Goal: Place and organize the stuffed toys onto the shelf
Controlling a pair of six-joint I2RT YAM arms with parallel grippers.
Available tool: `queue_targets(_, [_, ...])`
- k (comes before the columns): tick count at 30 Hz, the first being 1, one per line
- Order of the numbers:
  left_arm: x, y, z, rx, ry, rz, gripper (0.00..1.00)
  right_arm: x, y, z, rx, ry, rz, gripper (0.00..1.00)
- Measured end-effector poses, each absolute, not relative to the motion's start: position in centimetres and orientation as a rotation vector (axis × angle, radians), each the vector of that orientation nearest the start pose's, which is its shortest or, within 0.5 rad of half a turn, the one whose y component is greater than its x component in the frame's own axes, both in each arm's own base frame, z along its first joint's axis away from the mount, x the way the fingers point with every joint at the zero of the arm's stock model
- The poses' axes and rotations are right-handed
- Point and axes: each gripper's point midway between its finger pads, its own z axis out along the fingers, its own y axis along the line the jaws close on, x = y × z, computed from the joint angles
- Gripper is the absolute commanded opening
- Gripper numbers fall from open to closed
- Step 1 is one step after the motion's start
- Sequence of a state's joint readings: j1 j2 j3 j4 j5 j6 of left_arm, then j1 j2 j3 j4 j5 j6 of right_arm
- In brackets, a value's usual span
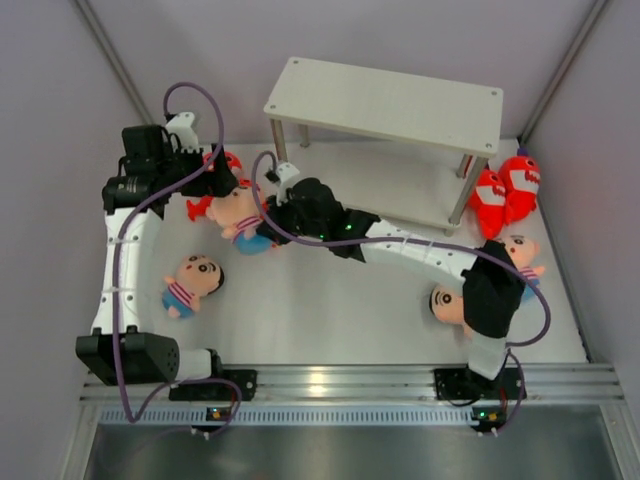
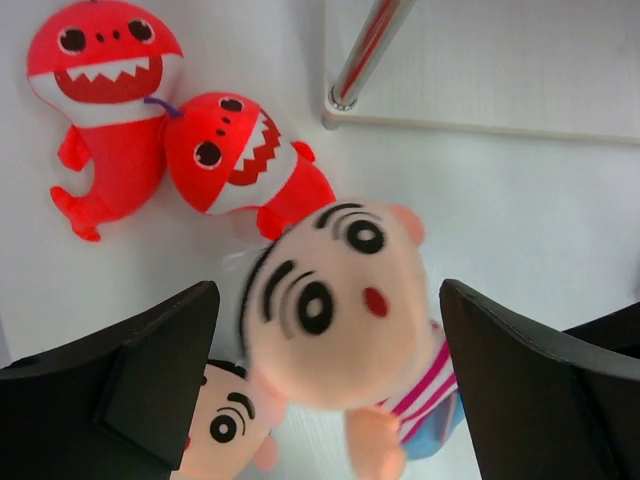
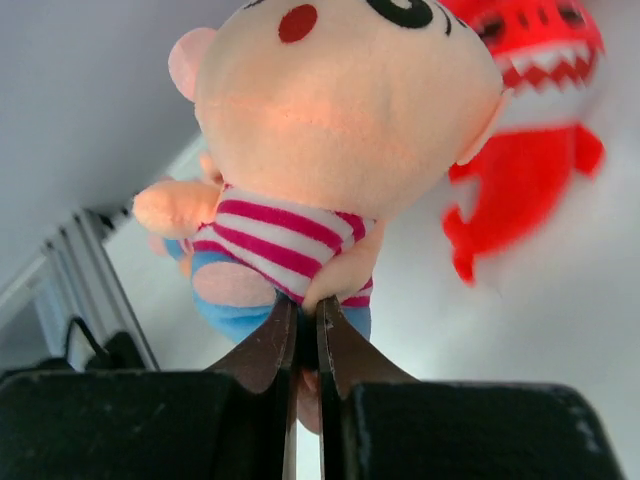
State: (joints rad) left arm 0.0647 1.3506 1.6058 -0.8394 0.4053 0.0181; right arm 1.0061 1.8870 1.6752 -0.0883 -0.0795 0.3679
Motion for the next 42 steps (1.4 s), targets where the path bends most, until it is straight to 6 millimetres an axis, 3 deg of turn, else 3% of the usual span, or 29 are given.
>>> queue_targets(4, [35.8, -4.2, 30.1, 0.174, 2.183, -0.373, 0.98, 27.7, 44.8, 20.7, -0.622, 2.000, 0.888, 0.00])
queue_targets(9, [35.9, -3.2, 29.4, 0.169, 2.204, -0.299, 0.98, 26.6, 37.4, 14.5, -0.436, 2.118, 0.793, 0.00])
queue_targets(11, [35.9, -2.9, 29.2, 0.166, 2.209, -0.281, 0.98, 26.9, 34.7, 12.1, -0.336, 2.147, 0.734, 0.00])
queue_targets(13, [35.9, -2.7, 29.0, 0.166, 2.214, -0.265, 0.98, 28.5, 32.2, 10.8, -0.229, 2.146, 0.673, 0.00])
queue_targets(15, [35.9, -2.6, 28.9, 0.171, 2.216, -0.256, 0.98, 30.1, 30.7, 10.7, -0.147, 2.125, 0.623, 0.00])
queue_targets(18, [36.0, -2.4, 28.9, 0.177, 2.216, -0.245, 0.98, 32.7, 30.1, 13.1, -0.062, 2.034, 0.601, 0.00])
queue_targets(23, [36.0, -2.0, 28.8, 0.180, 2.220, -0.215, 0.98, 37.5, 31.0, 20.0, 0.038, 1.851, 0.616, 0.00])
queue_targets(27, [35.9, -1.9, 28.5, 0.185, 2.226, -0.204, 0.98, 41.7, 31.8, 22.8, 0.097, 1.776, 0.620, 0.00])
queue_targets(29, [35.9, -1.9, 28.5, 0.186, 2.229, -0.202, 0.98, 44.0, 31.9, 22.6, 0.124, 1.759, 0.600, 0.00])
queue_targets(33, [35.9, -1.7, 28.4, 0.186, 2.232, -0.194, 0.98, 46.6, 32.2, 19.2, 0.126, 1.801, 0.518, 0.00])
queue_targets(35, [35.8, -1.7, 28.4, 0.187, 2.234, -0.190, 0.98, 47.1, 32.2, 17.3, 0.120, 1.832, 0.481, 0.00])
queue_targets(38, [35.8, -1.6, 28.3, 0.188, 2.237, -0.186, 0.98, 47.3, 31.9, 15.3, 0.109, 1.868, 0.434, 0.09])
queue_targets(42, [35.8, -1.6, 28.3, 0.191, 2.237, -0.184, 0.98, 47.6, 31.2, 15.1, 0.137, 1.862, 0.394, 0.58])
